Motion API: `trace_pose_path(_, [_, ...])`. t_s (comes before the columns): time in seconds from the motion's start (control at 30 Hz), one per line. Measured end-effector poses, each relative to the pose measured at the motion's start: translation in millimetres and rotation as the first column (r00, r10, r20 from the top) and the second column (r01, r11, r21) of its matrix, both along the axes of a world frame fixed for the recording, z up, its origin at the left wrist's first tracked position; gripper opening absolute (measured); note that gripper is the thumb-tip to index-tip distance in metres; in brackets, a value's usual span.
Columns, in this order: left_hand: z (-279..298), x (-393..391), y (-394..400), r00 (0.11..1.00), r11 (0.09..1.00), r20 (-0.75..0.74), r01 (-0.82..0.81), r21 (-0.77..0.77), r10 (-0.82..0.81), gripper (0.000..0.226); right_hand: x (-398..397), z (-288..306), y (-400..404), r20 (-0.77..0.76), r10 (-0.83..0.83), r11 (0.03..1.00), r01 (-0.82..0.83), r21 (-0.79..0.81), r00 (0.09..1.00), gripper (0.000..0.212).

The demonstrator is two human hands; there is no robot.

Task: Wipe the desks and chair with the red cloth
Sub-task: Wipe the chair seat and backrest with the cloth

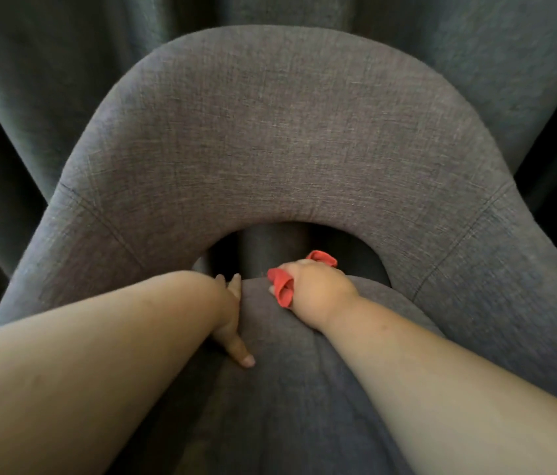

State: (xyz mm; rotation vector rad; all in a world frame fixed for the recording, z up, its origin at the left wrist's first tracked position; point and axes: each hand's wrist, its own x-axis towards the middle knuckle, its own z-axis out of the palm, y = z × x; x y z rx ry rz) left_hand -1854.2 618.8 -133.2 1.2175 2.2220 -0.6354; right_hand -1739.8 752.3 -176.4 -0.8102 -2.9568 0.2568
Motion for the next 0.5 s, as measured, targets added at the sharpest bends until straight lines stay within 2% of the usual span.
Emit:
trace_pose_path(0.2, [-12.9, 8.7, -25.2, 0.996, 0.983, 0.004, -0.085, 0.165, 0.085, 0.139, 30.9, 7.6, 31.7, 0.123, -0.138, 0.990, 0.134, 0.039, 0.983, 0.026])
trace_pose_path(0.37, [-12.8, 14.5, -30.9, 0.994, 0.978, -0.015, -0.102, 0.184, 0.106, 0.134, 46.1, 16.3, 47.0, 0.133, -0.295, 0.955, 0.287, 0.075, 0.946, 0.029])
trace_pose_path(0.5, [-10.2, 16.9, -30.3, 0.994, 0.978, -0.039, -0.097, 0.182, 0.106, 0.134, 29.4, 24.4, 37.2, 0.146, -0.295, 0.953, 0.301, -0.022, 0.944, 0.028])
